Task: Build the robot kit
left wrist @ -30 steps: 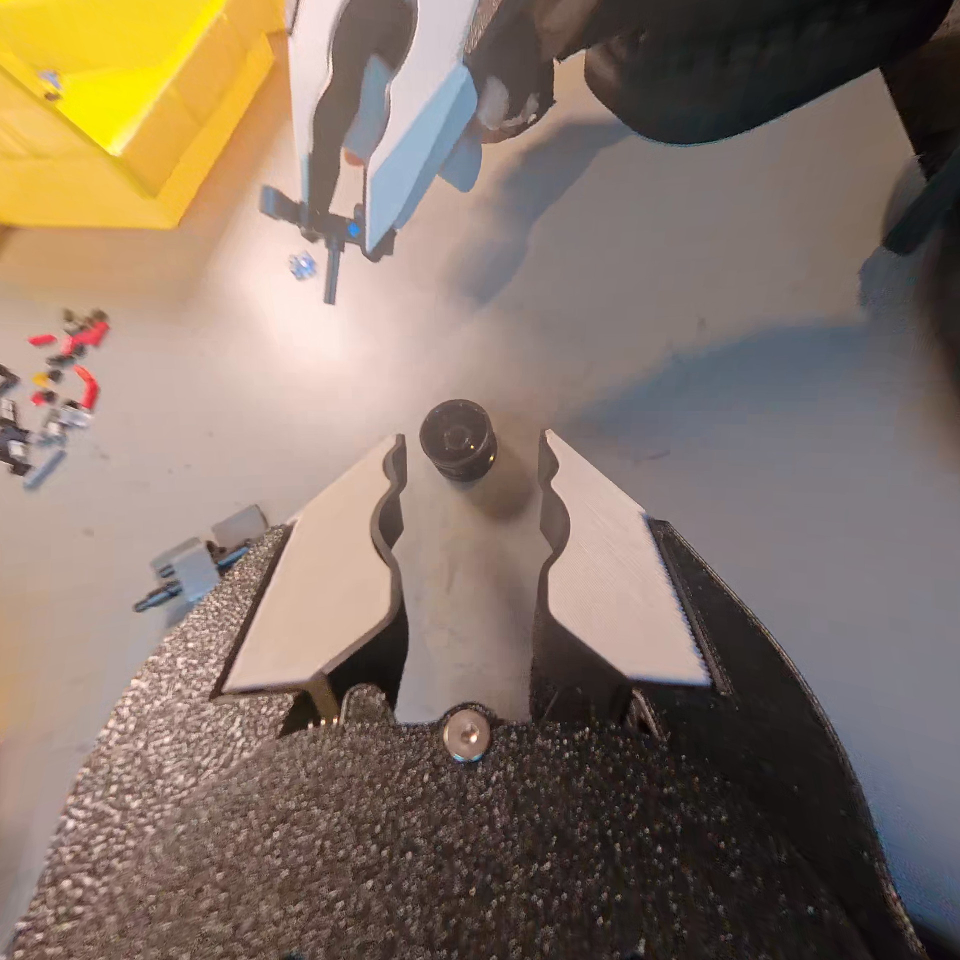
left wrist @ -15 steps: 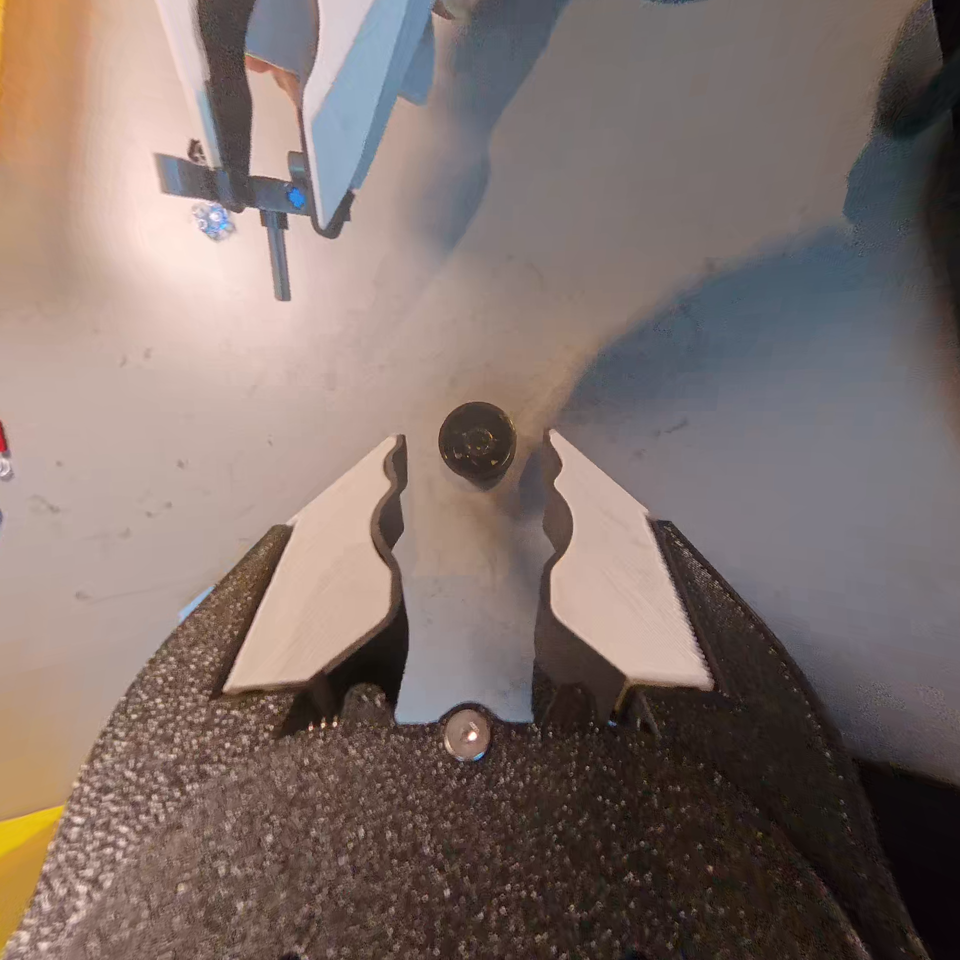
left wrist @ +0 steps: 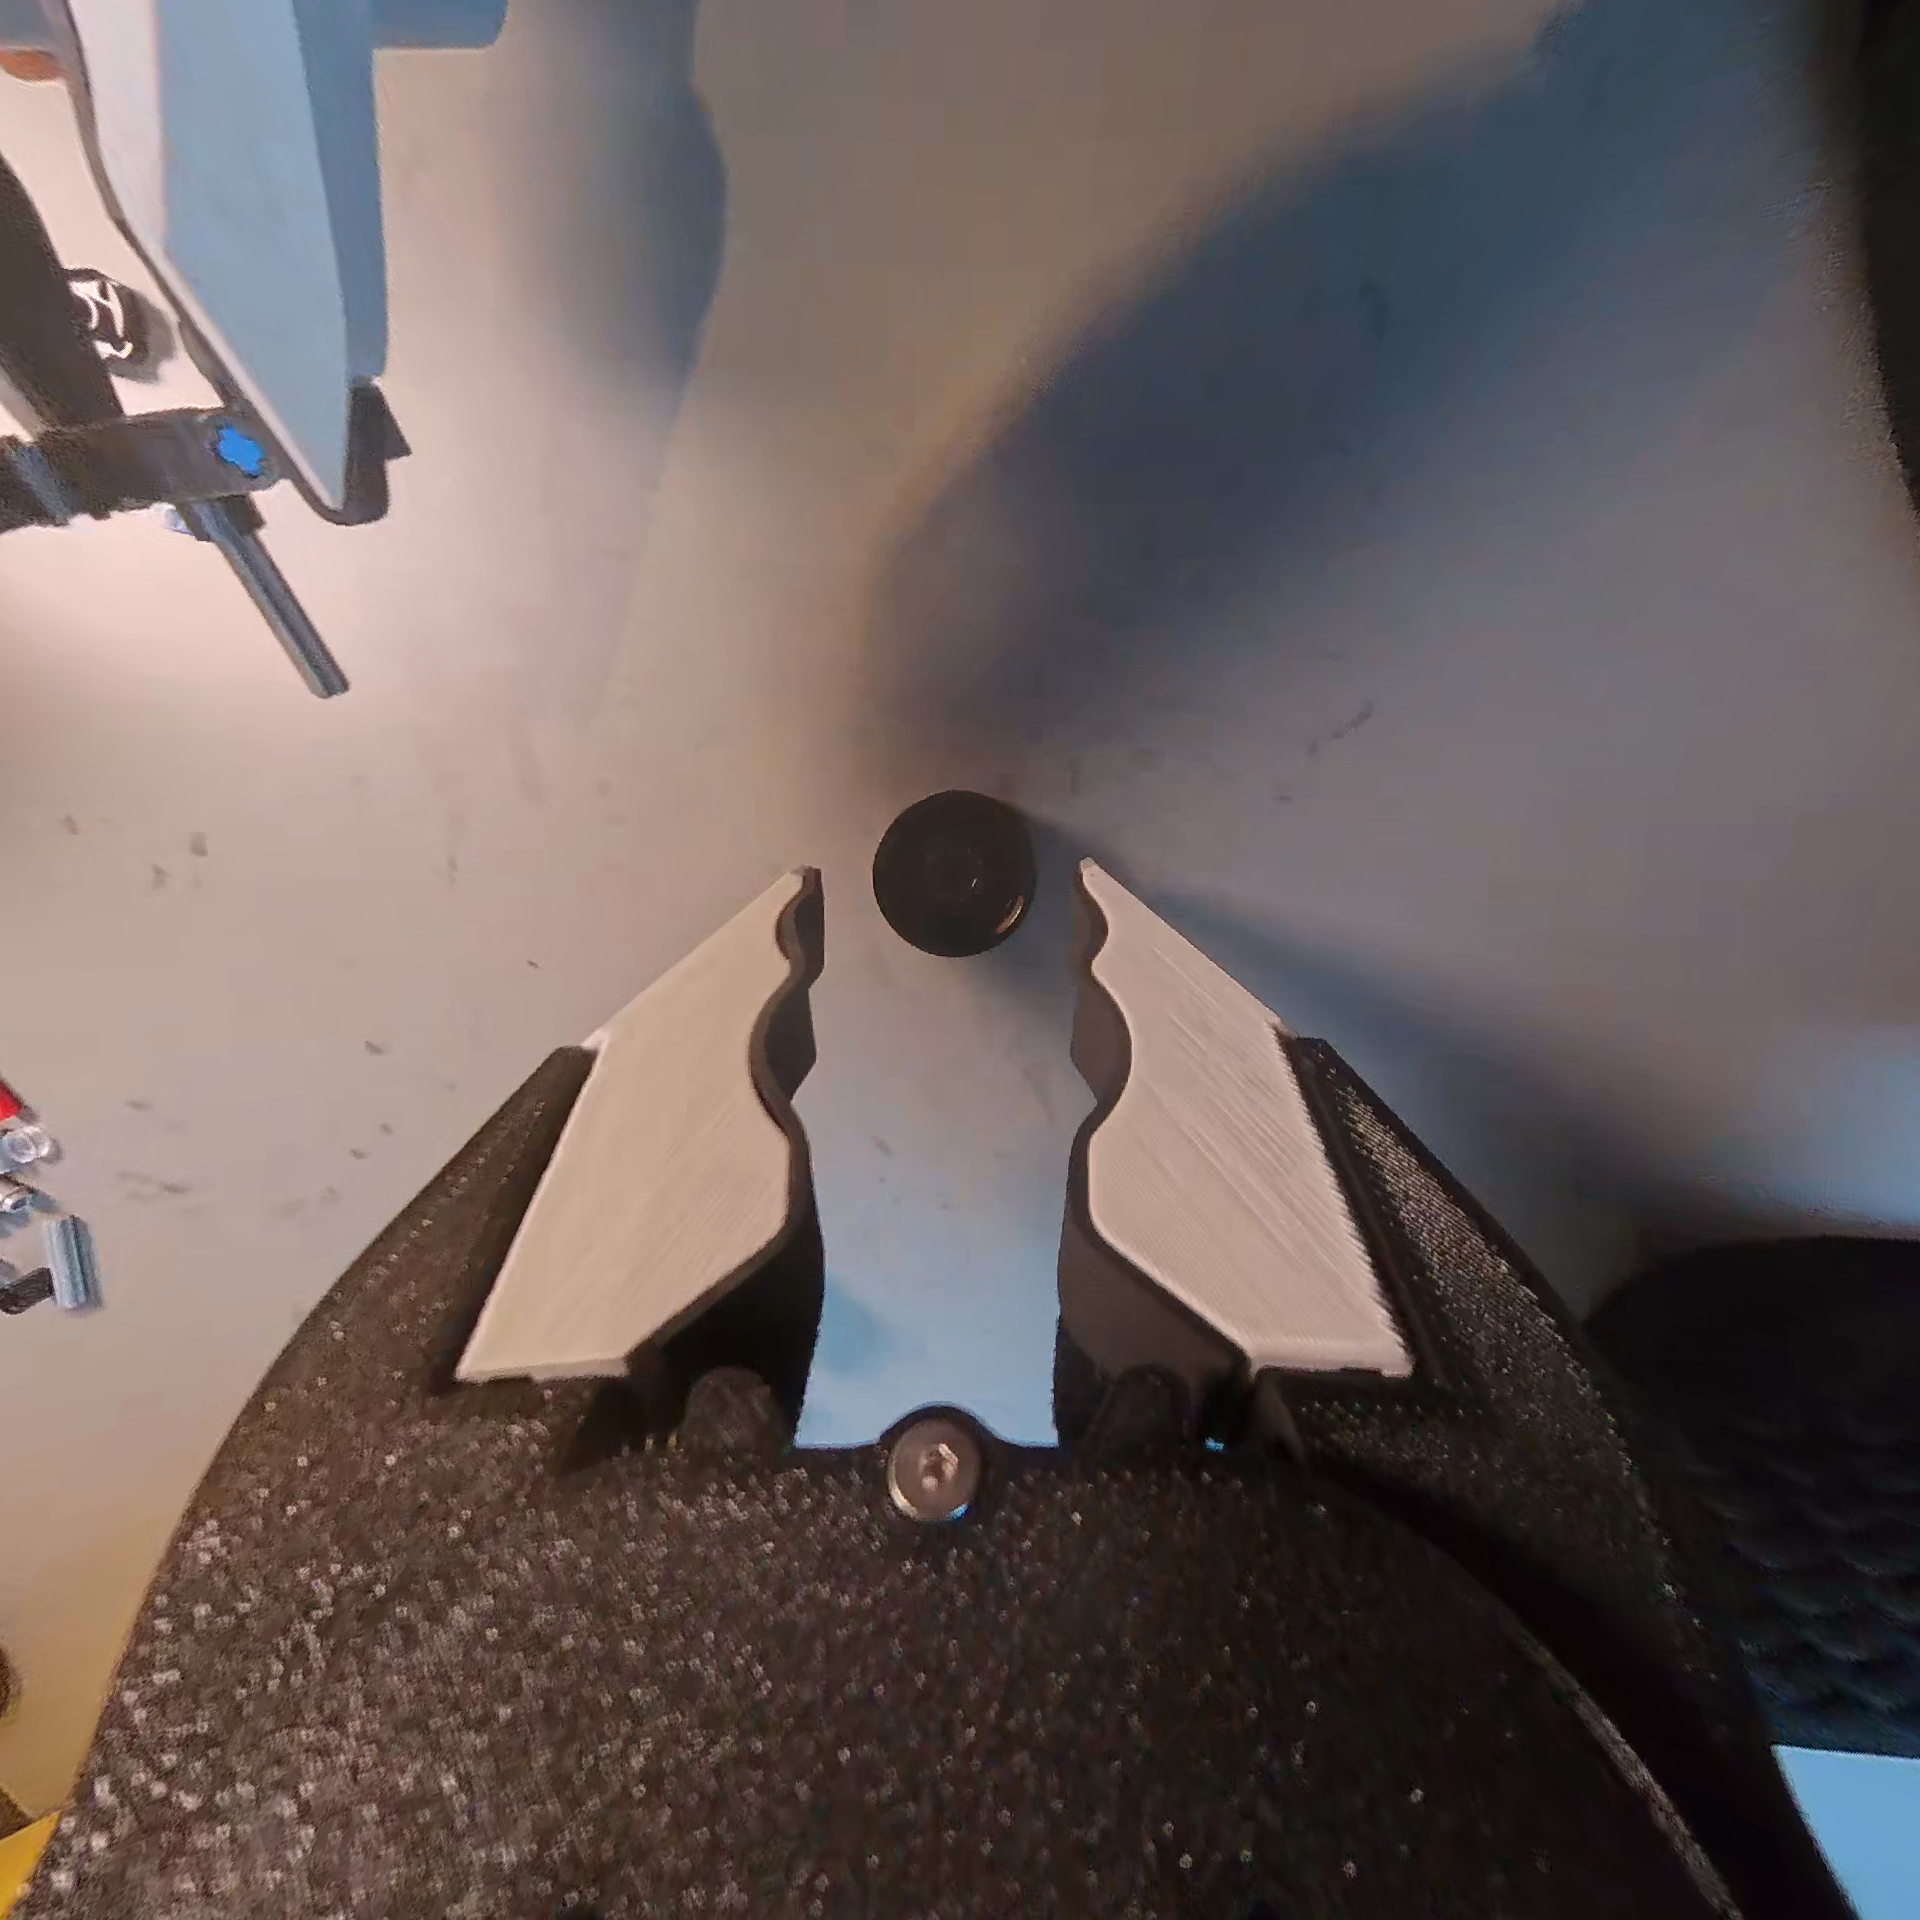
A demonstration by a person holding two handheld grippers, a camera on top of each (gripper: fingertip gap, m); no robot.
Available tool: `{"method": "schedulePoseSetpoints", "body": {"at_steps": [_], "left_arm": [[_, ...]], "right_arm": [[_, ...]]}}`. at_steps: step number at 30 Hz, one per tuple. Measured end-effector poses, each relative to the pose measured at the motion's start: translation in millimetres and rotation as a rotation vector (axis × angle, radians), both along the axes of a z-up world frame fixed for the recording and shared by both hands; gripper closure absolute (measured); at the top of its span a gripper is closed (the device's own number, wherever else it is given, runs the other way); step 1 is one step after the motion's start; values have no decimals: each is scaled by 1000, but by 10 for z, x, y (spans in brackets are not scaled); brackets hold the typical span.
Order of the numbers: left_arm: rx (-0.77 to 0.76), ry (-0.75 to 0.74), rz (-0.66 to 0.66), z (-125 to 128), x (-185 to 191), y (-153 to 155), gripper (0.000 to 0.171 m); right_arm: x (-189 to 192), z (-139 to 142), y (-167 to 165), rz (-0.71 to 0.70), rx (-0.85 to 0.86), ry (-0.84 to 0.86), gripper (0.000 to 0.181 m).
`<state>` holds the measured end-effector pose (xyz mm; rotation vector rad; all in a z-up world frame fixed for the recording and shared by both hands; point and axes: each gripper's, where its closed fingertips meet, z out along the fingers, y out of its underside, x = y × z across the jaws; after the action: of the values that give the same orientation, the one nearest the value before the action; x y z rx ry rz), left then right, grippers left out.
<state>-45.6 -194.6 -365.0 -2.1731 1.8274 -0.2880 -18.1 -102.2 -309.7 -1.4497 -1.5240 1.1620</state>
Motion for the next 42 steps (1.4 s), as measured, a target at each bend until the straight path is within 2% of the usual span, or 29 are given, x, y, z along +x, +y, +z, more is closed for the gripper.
{"method": "schedulePoseSetpoints", "body": {"at_steps": [7, 12, 15, 19, 23, 27, 30, 36, 42], "left_arm": [[-5, -6, 2, -62, -13, 16, 140], [13, -77, 51, -34, 24, 63, 141], [53, -284, 176, 144, 143, 177, 141], [107, -693, 451, 555, 179, 421, 141], [113, -1148, 697, 986, 12, 571, 141], [151, -1492, 814, 1288, -222, 603, 141], [136, -1630, 865, 1362, -383, 635, 141], [-33, -1861, 820, 1474, -391, 552, 141], [-160, -1896, 766, 1493, -101, 484, 142]], "right_arm": [[13, 15, 44, -11, -30, 11, 157], [16, 24, 55, -15, -41, 17, 157], [20, 44, 71, -22, -44, 27, 157], [24, 111, 107, -38, -60, 62, 157], [23, 138, 141, -53, -83, 87, 157], [15, 164, 124, -44, -88, 111, 157], [15, 277, 62, -17, -89, 168, 157], [59, 633, -46, 32, -122, 346, 157], [66, 886, -249, 88, -123, 447, 157]]}}
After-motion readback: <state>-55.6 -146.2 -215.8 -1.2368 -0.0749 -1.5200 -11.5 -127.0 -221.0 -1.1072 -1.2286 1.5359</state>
